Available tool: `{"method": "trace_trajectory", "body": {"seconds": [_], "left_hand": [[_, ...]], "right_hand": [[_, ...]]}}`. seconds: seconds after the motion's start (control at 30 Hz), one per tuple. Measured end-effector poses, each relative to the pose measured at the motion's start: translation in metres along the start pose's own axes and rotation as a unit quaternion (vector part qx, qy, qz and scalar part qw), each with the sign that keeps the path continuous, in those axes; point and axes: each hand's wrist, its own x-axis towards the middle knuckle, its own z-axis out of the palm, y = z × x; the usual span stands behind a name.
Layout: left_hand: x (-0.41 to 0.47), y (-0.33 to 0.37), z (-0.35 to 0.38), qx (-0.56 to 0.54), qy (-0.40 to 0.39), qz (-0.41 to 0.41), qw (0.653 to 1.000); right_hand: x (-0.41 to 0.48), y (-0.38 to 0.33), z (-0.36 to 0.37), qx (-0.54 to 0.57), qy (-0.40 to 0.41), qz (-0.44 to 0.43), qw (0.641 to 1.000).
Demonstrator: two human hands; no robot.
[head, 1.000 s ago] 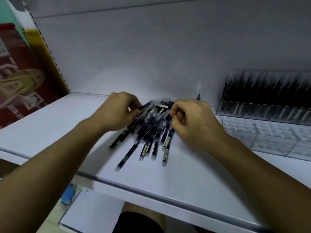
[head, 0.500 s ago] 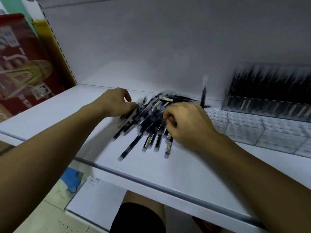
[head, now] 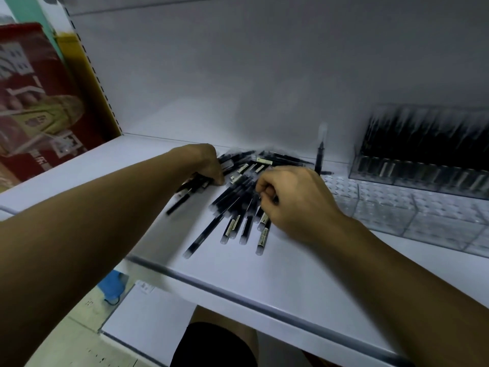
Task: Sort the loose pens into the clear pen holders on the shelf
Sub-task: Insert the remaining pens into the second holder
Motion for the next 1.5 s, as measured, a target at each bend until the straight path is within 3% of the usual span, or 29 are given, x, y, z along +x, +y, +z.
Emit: {"method": "trace_trajectory", "body": {"seconds": [0.27, 0.4, 0.6, 1.23, 1.43, 1.5], "left_hand": [[0.016, 0.002, -0.003, 0.079, -0.036, -0.024, 0.996], [0.021, 0.000, -0.005, 0.057, -0.081, -0.029, 0.995], [0.026, -0.012, -0.009, 0.041, 0.006, 0.035, 0.999], [0.002, -0.070, -0.031, -0.061, 0.043, 0.080, 0.994], [-0.010, -0.073, -0.029, -0.081, 0.052, 0.100, 0.990], [-0.013, -0.074, -0.028, -0.088, 0.052, 0.105, 0.989]], "right_hand": [[0.000, 0.001, -0.001, -0.006, -0.005, -0.001, 1.000], [0.001, 0.001, 0.000, -0.008, -0.011, -0.003, 1.000], [0.001, 0.000, 0.000, -0.018, -0.015, 0.000, 1.000], [-0.001, -0.004, -0.007, -0.006, -0.011, 0.017, 1.000], [0.011, -0.007, -0.008, 0.040, 0.084, 0.026, 0.995], [0.035, -0.015, -0.005, 0.023, 0.082, 0.035, 0.996]]}}
